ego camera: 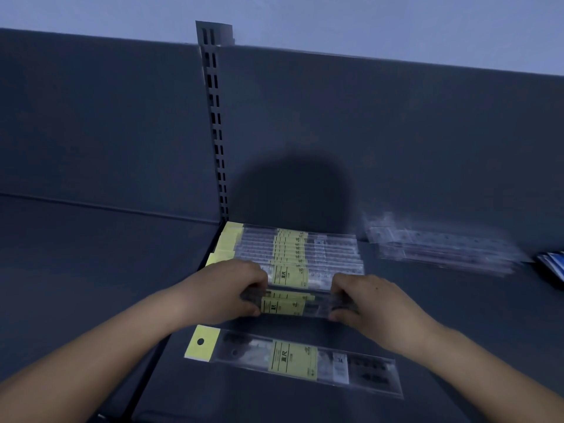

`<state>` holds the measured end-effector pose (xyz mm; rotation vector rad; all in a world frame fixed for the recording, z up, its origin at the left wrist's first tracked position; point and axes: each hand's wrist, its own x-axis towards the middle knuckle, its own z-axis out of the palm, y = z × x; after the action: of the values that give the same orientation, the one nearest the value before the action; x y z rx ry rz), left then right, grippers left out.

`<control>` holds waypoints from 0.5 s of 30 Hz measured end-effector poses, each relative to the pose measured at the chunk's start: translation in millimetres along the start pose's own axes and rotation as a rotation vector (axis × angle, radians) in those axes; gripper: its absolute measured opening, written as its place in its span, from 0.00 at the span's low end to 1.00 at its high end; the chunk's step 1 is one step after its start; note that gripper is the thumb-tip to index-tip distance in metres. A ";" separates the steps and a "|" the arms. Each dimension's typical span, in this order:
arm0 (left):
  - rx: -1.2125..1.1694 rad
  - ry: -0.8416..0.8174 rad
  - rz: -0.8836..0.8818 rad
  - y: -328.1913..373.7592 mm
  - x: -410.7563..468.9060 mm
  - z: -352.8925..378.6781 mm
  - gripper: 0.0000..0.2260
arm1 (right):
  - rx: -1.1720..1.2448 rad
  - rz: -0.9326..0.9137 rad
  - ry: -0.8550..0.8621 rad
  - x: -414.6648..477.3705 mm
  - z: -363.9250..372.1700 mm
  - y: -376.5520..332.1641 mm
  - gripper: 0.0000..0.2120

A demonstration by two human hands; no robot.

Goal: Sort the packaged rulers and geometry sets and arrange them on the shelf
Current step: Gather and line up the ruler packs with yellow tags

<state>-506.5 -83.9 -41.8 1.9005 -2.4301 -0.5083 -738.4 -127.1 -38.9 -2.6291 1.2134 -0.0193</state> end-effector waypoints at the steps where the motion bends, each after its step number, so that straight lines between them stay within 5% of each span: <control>1: 0.001 -0.006 -0.004 0.1 0.2 -0.2 0.09 | 0.039 0.013 -0.015 1.2 -1.1 2.1 0.11; 7: -0.060 -0.042 -0.012 2.3 1.9 -5.1 0.08 | 0.107 0.035 -0.026 9.2 -6.7 14.9 0.10; 15: -0.033 -0.020 -0.026 2.5 8.6 -5.0 0.19 | 0.142 0.032 -0.082 9.3 -13.4 17.7 0.10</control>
<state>-510.1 -92.7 -37.9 1.9263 -2.3965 -0.5672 -747.1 -148.0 -30.7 -2.4638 1.1816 0.0084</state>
